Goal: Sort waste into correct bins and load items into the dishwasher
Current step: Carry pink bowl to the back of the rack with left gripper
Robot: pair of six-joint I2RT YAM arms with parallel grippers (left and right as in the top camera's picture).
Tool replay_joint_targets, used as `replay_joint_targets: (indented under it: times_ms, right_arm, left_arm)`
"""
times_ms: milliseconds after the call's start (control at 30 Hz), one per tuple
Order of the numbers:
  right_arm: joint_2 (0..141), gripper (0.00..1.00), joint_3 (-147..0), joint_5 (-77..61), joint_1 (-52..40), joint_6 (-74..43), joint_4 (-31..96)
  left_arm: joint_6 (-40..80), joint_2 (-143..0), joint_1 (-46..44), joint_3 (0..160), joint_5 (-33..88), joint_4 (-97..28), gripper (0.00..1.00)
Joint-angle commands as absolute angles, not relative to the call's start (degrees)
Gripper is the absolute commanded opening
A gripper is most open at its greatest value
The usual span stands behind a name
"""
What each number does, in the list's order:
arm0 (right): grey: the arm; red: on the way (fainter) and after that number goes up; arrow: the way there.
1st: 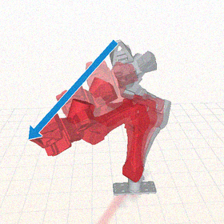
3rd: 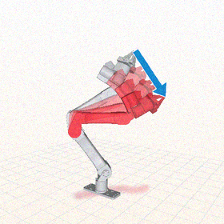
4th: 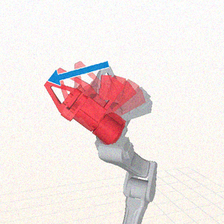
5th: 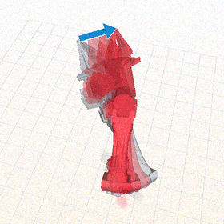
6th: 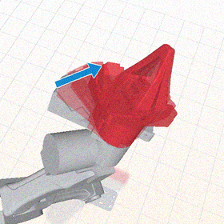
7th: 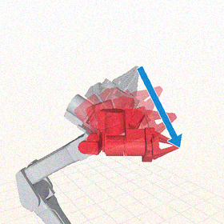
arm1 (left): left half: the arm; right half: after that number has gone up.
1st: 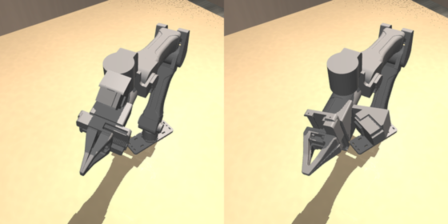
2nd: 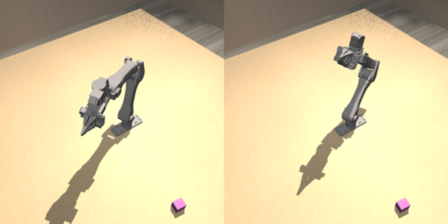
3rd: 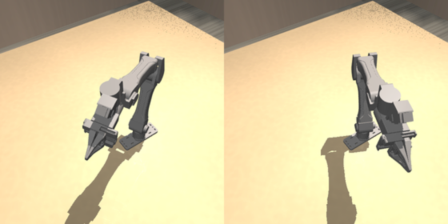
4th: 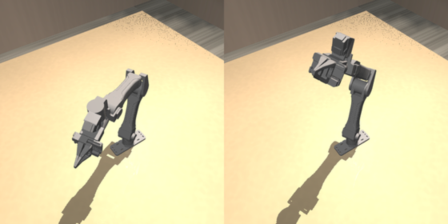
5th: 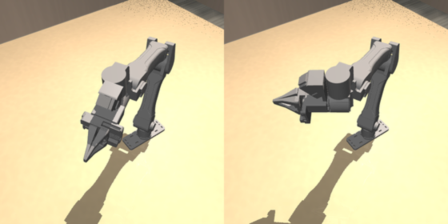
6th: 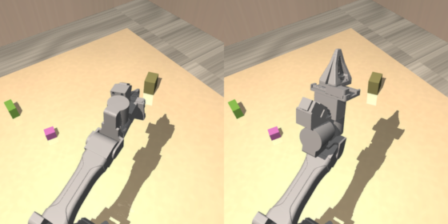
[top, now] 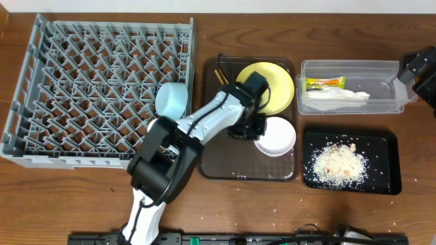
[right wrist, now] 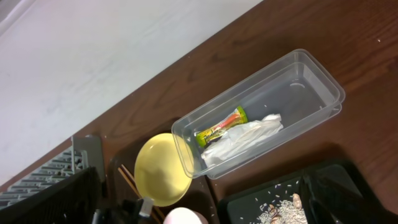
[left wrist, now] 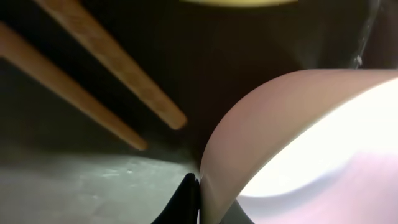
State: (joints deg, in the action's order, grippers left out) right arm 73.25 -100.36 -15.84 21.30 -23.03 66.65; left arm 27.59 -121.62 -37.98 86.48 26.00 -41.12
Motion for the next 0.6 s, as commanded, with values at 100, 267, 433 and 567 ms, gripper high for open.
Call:
replay_joint_targets:
  times_ms: [100,267,433,567]
  right_arm:
    - [73.2,0.99,-100.3,-15.9,21.7,-23.1,66.7]
    - [73.2,0.99,-100.3,-15.9,21.7,-23.1,66.7]
    - [73.2,0.99,-100.3,-15.9,21.7,-23.1,66.7]
    - [73.2,0.99,-100.3,-15.9,21.7,-23.1,66.7]
  left_arm:
    - [21.7,-118.2,-32.8,86.0,37.1,-41.2,0.07]
    - [18.9,-112.2,-28.0,86.6,41.5,-41.2,0.08]
    - [18.8,-102.7,-18.3,87.0,35.0,-40.6,0.07]
    - [22.0,-97.4,-10.6,87.2,19.6,-39.9,0.08]
